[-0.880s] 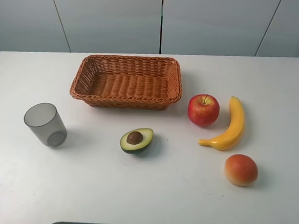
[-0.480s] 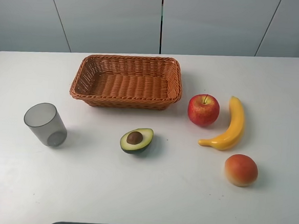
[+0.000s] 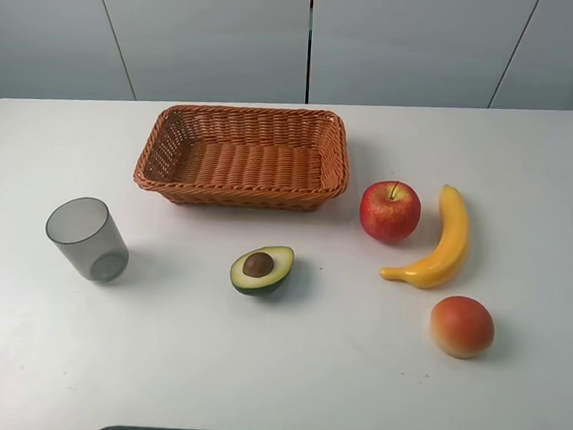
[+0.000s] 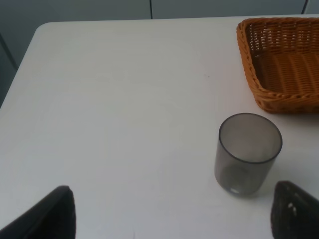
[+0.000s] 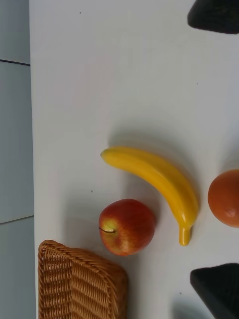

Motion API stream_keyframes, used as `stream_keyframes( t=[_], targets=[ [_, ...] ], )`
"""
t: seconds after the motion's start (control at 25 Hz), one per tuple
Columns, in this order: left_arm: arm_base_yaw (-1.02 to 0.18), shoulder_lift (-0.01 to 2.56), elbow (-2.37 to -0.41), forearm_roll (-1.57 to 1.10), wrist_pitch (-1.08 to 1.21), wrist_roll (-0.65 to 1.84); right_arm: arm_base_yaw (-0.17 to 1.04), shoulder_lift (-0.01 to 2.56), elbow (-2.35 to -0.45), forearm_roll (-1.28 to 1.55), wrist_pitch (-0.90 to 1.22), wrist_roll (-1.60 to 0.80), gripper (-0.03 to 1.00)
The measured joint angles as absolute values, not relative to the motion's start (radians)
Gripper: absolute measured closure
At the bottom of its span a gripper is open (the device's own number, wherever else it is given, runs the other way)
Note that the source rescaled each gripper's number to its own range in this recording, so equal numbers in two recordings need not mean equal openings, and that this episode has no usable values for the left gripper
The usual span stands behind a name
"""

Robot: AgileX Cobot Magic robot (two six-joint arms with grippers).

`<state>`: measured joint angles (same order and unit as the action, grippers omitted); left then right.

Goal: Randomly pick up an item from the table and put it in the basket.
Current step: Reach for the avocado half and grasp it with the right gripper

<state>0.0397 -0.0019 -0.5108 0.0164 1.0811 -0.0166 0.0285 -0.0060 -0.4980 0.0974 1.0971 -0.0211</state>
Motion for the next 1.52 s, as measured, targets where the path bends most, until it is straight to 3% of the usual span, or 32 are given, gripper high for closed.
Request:
stream_keyframes(
  t=[0.6,0.8,1.12,1.52],
  targets=[
    [0.04,-0.002,-0.511,0.016,1.081,-0.017,0.029,0.015,-0.5,0.097,1.1,-0.021,-0.03],
    [0.04,-0.002,-0.511,0.016,1.081,-0.017,0.029,0.261,-0.554,0.097,1.165,-0.021,-0.03],
    [0.04,-0.002,-0.511,0.016,1.081,-0.017,0.033,0.699,-0.788,0.097,1.183,-0.021,-0.03],
    [0.04,-0.002,-0.511,0.016,1.081,-0.017,0.331,0.905,-0.862,0.066,1.178,-0.021,-0.03]
  ],
)
